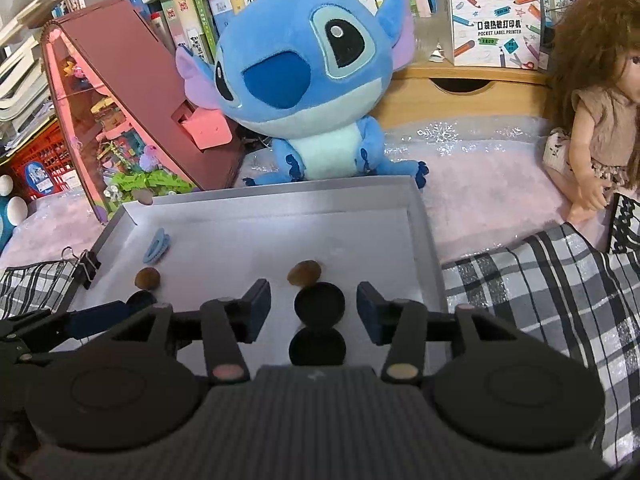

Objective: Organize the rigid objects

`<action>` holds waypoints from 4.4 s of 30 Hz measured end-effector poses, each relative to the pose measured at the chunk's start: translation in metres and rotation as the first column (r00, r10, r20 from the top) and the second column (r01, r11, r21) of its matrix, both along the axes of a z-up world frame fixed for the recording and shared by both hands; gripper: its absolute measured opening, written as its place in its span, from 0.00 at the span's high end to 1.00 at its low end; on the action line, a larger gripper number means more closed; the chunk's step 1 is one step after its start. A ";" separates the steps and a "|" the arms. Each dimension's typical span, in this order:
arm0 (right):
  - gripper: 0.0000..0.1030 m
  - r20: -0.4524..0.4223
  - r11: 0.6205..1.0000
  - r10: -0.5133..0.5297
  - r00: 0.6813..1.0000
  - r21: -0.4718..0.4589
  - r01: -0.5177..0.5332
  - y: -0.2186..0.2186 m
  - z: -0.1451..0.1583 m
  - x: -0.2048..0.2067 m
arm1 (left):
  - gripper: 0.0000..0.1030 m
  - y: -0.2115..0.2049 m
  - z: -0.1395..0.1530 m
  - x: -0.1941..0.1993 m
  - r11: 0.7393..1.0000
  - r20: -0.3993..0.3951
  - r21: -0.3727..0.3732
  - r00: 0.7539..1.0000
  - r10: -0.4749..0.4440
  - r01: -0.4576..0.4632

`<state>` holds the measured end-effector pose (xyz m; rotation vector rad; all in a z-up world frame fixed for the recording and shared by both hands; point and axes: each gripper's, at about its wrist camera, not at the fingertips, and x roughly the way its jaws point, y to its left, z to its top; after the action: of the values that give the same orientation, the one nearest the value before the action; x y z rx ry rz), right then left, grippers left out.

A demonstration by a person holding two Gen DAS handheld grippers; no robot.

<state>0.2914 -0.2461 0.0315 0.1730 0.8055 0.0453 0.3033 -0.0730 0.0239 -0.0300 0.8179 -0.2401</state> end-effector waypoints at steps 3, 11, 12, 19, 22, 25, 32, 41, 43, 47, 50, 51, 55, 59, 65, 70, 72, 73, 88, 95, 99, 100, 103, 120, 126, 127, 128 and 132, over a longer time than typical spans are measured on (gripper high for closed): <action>0.36 0.007 1.000 0.007 1.000 -0.009 -0.007 0.001 0.002 -0.005 | 0.34 0.003 0.002 -0.006 1.000 -0.001 0.002 1.000 0.005 -0.005; 0.28 0.075 1.000 0.008 0.997 -0.020 -0.007 0.003 0.015 -0.037 | 0.32 0.011 0.016 -0.036 1.000 0.035 0.003 0.999 0.000 0.000; 0.28 0.083 1.000 0.008 0.997 -0.024 -0.006 0.004 0.017 -0.042 | 0.32 0.012 0.018 -0.041 1.000 0.042 0.001 0.999 0.002 -0.002; 0.22 0.161 1.000 0.002 0.987 -0.017 0.001 0.007 0.028 -0.081 | 0.29 0.017 0.033 -0.079 1.000 0.126 0.018 0.992 -0.022 0.020; 0.20 0.196 1.000 0.009 0.981 -0.030 -0.003 0.011 0.031 -0.100 | 0.28 0.017 0.035 -0.096 0.999 0.154 0.038 0.987 -0.039 0.034; 0.19 0.212 0.999 0.015 0.977 -0.044 -0.006 0.014 0.032 -0.116 | 0.28 0.018 0.035 -0.110 0.998 0.162 0.042 0.986 -0.046 0.039; 0.18 0.242 0.997 0.020 0.970 -0.074 -0.003 0.019 0.036 -0.139 | 0.28 0.023 0.035 -0.137 0.999 0.167 0.042 0.985 -0.032 0.025; 0.15 0.259 0.995 0.019 0.966 -0.097 0.007 0.022 0.020 -0.170 | 0.25 0.033 0.015 -0.167 0.999 0.152 0.031 0.988 0.018 -0.023; 0.14 0.250 0.995 0.019 0.968 -0.098 0.006 0.022 0.013 -0.174 | 0.25 0.035 0.006 -0.170 0.998 0.149 0.044 0.988 0.034 -0.041; 0.14 0.210 0.994 0.026 0.977 -0.112 -0.002 0.025 -0.003 -0.178 | 0.25 0.040 -0.011 -0.172 0.995 0.126 0.058 0.990 0.067 -0.075; 0.13 0.189 0.989 0.040 0.981 -0.148 -0.012 0.031 -0.015 -0.181 | 0.25 0.044 -0.023 -0.171 0.994 0.110 0.059 0.990 0.083 -0.090; 0.12 0.184 0.987 0.045 0.982 -0.157 -0.015 0.032 -0.019 -0.181 | 0.25 0.044 -0.025 -0.171 0.994 0.118 0.063 0.989 0.085 -0.093; 0.10 0.160 0.985 0.041 0.986 -0.170 -0.013 0.035 -0.031 -0.181 | 0.21 0.042 -0.029 -0.173 0.992 0.145 0.089 0.987 0.073 -0.087; 0.06 0.143 0.984 0.031 0.989 -0.178 -0.005 0.035 -0.042 -0.180 | 0.19 0.041 -0.030 -0.172 0.992 0.147 0.087 0.986 0.077 -0.090; 0.00 0.126 0.984 0.029 0.992 -0.177 -0.006 0.037 -0.046 -0.178 | 0.11 0.042 -0.031 -0.171 0.992 0.140 0.089 0.987 0.081 -0.094; 0.00 0.120 0.986 0.018 0.993 -0.164 0.002 0.035 -0.047 -0.177 | 0.06 0.043 -0.032 -0.170 0.989 0.134 0.094 0.986 0.097 -0.110; 0.00 0.119 0.987 0.018 0.993 -0.161 0.001 0.035 -0.047 -0.177 | 0.02 0.044 -0.033 -0.169 0.988 0.128 0.094 0.986 0.107 -0.119; 0.00 0.118 0.987 0.018 0.993 -0.160 0.001 0.035 -0.047 -0.177 | 0.02 0.045 -0.033 -0.168 0.988 0.126 0.094 0.986 0.110 -0.123; 0.00 0.118 0.988 0.017 0.993 -0.158 0.002 0.034 -0.047 -0.177 | 0.00 0.045 -0.034 -0.167 0.987 0.123 0.097 0.986 0.116 -0.128; 0.00 0.118 0.987 0.017 0.993 -0.158 0.002 0.035 -0.047 -0.177 | 0.00 0.045 -0.034 -0.167 0.987 0.123 0.098 0.986 0.116 -0.128; 0.00 0.118 0.987 0.017 0.993 -0.158 0.002 0.034 -0.047 -0.177 | 0.00 0.045 -0.034 -0.167 0.987 0.123 0.098 0.986 0.116 -0.128; 0.00 0.118 0.987 0.017 0.993 -0.158 0.002 0.034 -0.047 -0.177 | 0.00 0.045 -0.034 -0.167 0.987 0.123 0.098 0.986 0.116 -0.128; 0.00 0.118 0.987 0.017 0.993 -0.158 0.002 0.034 -0.047 -0.177 | 0.00 0.045 -0.034 -0.167 0.987 0.123 0.098 0.986 0.116 -0.128; 0.00 0.118 0.987 0.017 0.993 -0.158 0.002 0.034 -0.047 -0.177 | 0.00 0.045 -0.033 -0.167 0.987 0.123 0.098 0.986 0.116 -0.128; 0.00 0.118 0.987 0.017 0.993 -0.158 0.002 0.034 -0.047 -0.177 | 0.00 0.045 -0.033 -0.167 0.987 0.123 0.098 0.986 0.116 -0.128; 0.00 0.118 0.987 0.017 0.993 -0.158 0.002 0.034 -0.047 -0.177 | 0.00 0.045 -0.033 -0.167 0.987 0.123 0.098 0.986 0.116 -0.128; 0.00 0.118 0.987 0.017 0.993 -0.158 0.002 0.034 -0.047 -0.177 | 0.00 0.045 -0.033 -0.167 0.987 0.123 0.098 0.986 0.116 -0.128; 0.00 0.118 0.987 0.017 0.993 -0.158 0.002 0.034 -0.047 -0.177 | 0.00 0.045 -0.033 -0.167 0.987 0.123 0.098 0.986 0.116 -0.128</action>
<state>0.1149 -0.2116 -0.0156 0.0171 0.6876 -0.0012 0.1364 -0.0282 -0.0091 0.0331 0.7086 -0.0814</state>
